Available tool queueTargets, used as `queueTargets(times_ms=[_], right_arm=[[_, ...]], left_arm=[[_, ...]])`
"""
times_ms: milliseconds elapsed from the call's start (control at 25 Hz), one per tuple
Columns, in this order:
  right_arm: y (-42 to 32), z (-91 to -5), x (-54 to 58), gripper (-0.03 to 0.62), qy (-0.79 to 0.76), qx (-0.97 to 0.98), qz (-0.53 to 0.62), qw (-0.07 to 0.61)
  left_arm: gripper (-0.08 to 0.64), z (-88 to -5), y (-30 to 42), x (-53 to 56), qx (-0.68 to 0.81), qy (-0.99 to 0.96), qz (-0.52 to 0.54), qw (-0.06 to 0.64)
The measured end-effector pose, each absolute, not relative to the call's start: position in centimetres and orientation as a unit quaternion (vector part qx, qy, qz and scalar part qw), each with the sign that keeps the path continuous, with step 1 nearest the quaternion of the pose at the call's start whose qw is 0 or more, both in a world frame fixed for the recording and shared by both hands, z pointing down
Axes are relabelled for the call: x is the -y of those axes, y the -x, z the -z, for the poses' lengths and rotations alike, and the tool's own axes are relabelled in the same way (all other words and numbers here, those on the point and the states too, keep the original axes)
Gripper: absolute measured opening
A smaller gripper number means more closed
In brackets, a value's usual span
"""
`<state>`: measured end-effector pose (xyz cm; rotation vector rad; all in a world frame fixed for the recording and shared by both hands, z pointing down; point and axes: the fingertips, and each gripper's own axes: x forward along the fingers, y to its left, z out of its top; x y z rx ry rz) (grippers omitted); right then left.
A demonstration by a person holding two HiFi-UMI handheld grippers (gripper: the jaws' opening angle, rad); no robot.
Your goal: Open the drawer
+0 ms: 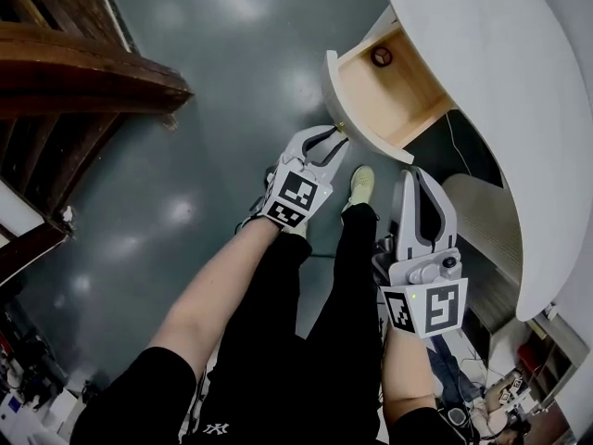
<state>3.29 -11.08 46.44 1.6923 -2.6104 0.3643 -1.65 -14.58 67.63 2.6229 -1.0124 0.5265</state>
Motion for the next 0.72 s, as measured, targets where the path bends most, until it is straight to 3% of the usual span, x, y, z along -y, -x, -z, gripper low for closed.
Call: queueTargets(times_ms=[720], right_arm=[[-3.9, -34.9, 10.1, 0.014, -0.526, 0.845, -0.096, -0.004]], left_arm=[[0.054, -46.3, -0.2, 11.5, 0.339, -0.927, -0.127, 0.096]])
